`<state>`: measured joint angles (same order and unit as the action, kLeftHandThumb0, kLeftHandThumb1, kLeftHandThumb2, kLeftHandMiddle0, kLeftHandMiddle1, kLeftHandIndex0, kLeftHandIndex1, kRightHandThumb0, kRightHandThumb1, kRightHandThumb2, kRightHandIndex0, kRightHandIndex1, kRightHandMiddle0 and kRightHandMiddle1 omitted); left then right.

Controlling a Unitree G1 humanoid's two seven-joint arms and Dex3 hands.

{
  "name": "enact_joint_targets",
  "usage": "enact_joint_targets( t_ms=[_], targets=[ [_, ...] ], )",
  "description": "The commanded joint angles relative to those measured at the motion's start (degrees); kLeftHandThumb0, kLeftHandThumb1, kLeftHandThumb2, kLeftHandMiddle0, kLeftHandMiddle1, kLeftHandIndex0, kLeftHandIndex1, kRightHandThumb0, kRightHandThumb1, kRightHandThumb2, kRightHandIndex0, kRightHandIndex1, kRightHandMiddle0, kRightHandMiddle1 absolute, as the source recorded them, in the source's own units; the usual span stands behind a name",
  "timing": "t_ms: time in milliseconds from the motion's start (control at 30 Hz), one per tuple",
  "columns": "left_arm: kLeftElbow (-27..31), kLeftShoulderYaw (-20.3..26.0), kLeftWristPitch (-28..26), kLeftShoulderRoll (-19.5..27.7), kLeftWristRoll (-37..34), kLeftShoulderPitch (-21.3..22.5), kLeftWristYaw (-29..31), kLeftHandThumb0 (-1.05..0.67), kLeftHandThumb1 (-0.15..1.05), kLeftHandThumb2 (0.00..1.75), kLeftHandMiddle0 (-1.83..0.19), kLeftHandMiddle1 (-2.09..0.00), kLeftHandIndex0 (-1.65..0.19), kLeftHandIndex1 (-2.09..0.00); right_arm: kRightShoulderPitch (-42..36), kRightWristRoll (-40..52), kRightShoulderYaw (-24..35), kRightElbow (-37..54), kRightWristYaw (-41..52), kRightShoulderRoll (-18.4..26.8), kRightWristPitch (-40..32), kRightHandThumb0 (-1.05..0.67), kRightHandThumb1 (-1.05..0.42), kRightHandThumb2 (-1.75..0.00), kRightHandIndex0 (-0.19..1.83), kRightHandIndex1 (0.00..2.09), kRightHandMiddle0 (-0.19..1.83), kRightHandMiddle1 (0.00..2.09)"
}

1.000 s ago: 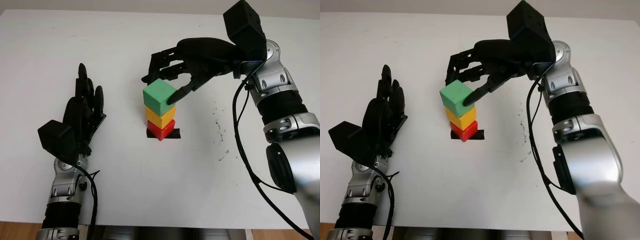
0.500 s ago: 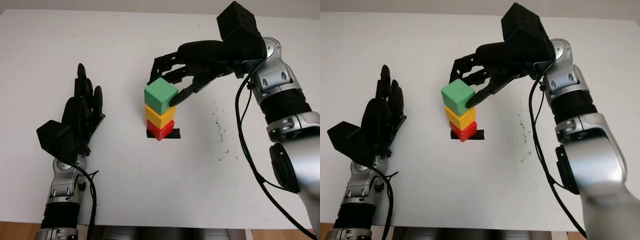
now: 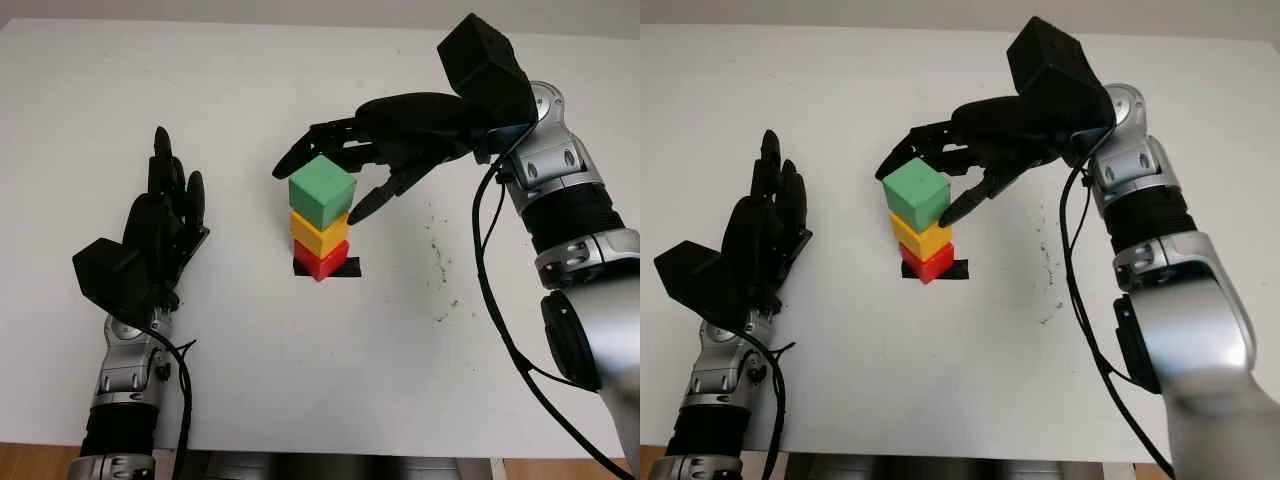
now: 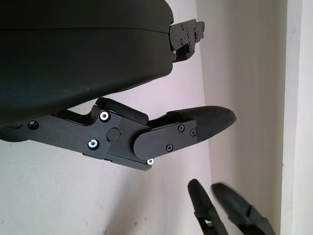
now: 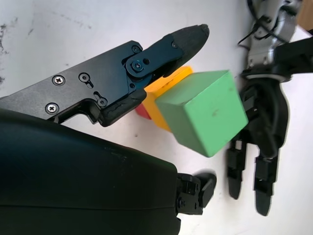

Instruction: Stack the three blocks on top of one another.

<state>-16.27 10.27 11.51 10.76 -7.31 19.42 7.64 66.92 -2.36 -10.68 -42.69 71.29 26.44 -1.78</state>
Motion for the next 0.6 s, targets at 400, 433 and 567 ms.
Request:
enact_joint_targets(
  t_ms=[400,433,567],
  targets=[
    [-1.4,0.3,-0.5,0.7,-0.4,1.0,0.6,-0.64,1.05,0.66,0.19,0.00,0.19,0.00,-19.2,10.3,15.2,35.8,-20.4,2.8,-10.7,-1.05,-1.05,-0.43,-0.19,0.00,-0.19,0.00],
    [-1.2,0.1,-0.7,0.9,-0.2,1.2,0.7,-0.65,1.05,0.66,0.19,0.00,0.19,0.00,-21.6,11.5,17.0,38.3,-24.0,1.6,-11.8,-1.02,-1.05,-0.48,-0.19,0.00,-0.19,0.00],
    [-0.9,0.2,-1.2,1.8,-0.3,2.2,1.3,-0.68,1.05,0.64,0.19,-0.02,0.19,-0.01,-31.8,14.4,22.2,48.8,-36.2,-1.9,-16.8,-0.90,-1.05,-0.71,-0.19,0.00,-0.19,0.00]
  ],
)
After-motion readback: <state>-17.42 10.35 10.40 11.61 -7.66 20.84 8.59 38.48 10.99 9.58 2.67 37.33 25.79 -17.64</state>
